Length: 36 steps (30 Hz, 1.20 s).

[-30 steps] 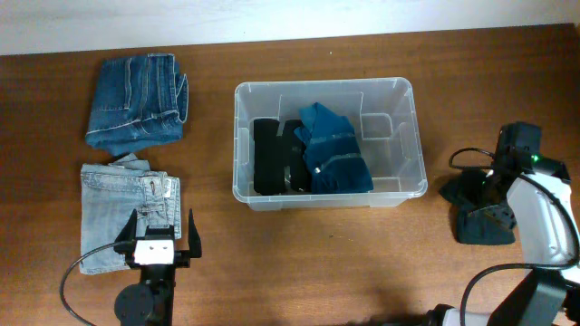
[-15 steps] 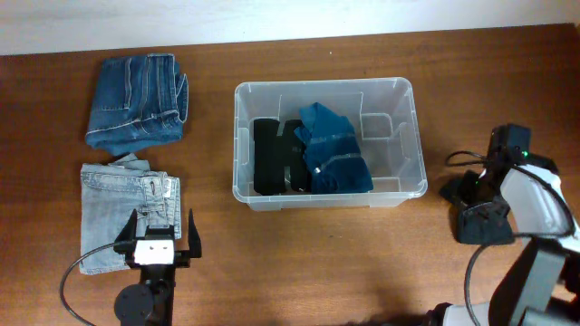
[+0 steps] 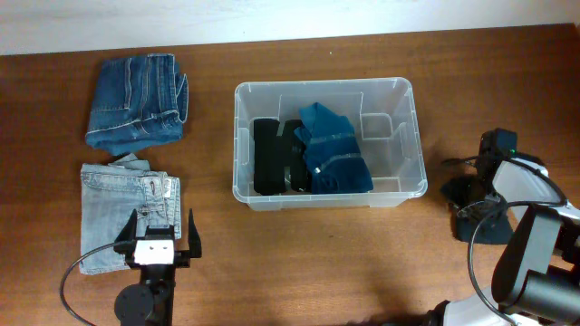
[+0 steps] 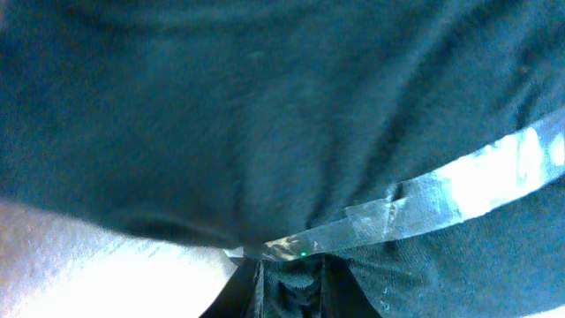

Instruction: Pack container

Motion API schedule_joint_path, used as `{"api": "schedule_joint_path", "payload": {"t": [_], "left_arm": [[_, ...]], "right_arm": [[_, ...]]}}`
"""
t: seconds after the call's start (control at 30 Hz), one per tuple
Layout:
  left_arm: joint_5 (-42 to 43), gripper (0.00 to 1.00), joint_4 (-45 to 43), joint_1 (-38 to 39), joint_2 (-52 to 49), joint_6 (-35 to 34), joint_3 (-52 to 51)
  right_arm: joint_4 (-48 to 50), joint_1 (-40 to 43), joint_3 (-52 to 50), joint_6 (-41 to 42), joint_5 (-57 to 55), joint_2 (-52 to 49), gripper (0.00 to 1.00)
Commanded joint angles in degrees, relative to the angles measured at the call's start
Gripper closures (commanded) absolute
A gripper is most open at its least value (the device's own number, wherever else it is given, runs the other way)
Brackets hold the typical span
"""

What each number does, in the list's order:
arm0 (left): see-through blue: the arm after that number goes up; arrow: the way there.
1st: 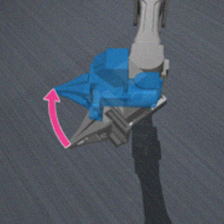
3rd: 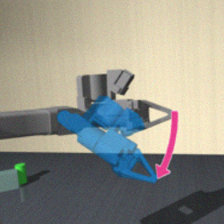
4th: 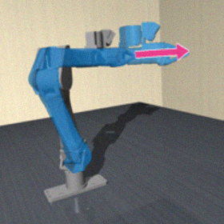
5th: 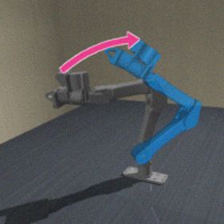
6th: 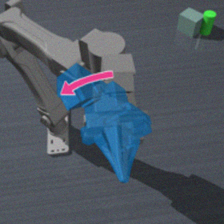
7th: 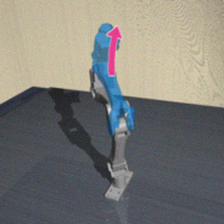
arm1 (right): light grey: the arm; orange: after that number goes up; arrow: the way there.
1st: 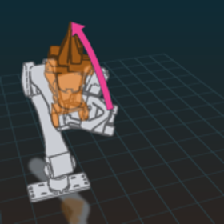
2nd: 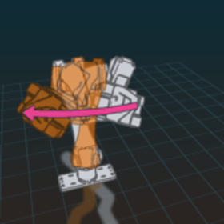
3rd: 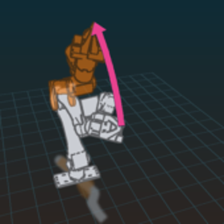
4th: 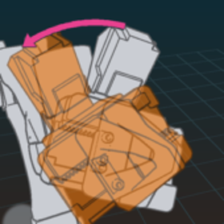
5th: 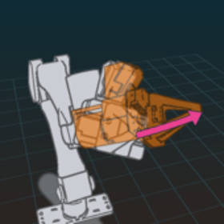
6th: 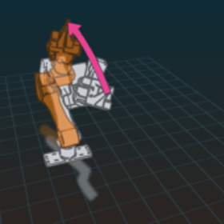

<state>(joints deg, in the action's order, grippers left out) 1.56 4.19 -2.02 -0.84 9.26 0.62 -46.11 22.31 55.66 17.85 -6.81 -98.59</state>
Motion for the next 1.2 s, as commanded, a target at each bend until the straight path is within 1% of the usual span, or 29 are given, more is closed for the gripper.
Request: {"api": "schedule_joint_path", "payload": {"t": [0.0,0.17,0.3,0.37,0.5,0.6,0.63,0.67,0.7,0.8,0.87,1.1,1.17], "left_arm": [[0.61,0.01,0.39,-0.24,0.55,0.7,-0.11],[0.61,0.01,0.39,-0.24,0.5,0.7,-0.11],[0.61,0.01,0.39,-0.24,0.5,0.72,-0.11],[0.63,0.01,0.39,-0.24,0.5,0.7,-0.11],[0.61,0.01,0.39,-0.24,0.5,0.72,-0.11],[0.61,0.01,0.39,-0.24,0.5,0.72,-0.11],[0.61,0.01,0.39,-0.24,0.5,0.72,-0.11],[0.63,0.01,0.39,-0.24,0.5,0.72,-0.11],[0.61,0.01,0.39,-0.24,0.5,0.7,-0.11],[0.61,0.01,0.39,-0.24,0.5,0.72,-0.11],[0.63,0.01,0.39,-0.24,0.5,0.72,-0.11],[0.63,0.01,0.39,-0.24,0.5,0.72,-0.11],[0.61,0.01,0.39,-0.24,0.5,0.72,-0.11]], "right_arm": [[4.94,0.28,-0.44,0.74,-0.52,-2.64,0.84],[10.58,0.31,-0.42,2.58,-0.81,-2.64,0.83],[14.1,0.33,-0.37,3.87,-5.6,-2.64,0.82],[15.85,0.33,-0.31,3.61,-7.15,-2.64,0.79],[15.04,0.33,1.84,3.26,-10.69,-2.62,0.8],[12.94,0.33,4.39,1.88,-10.82,-2.62,0.7],[11.82,0.33,5.49,1.88,-10.8,-2.62,0.65],[10.95,0.26,6.43,1.86,-10.82,-2.62,0.56],[10.56,0.24,6.88,1.62,-10.8,-2.62,0.52],[10.67,0.22,7.67,-2.6,-7.85,-2.62,0.48],[10.97,0.22,7.67,-6.03,-5.16,-2.62,0.47],[10.36,0.15,7.65,-10.67,-4.79,-3.17,0.46],[10.05,0.15,7.61,-11.85,-4.96,-3.43,0.43]]}}
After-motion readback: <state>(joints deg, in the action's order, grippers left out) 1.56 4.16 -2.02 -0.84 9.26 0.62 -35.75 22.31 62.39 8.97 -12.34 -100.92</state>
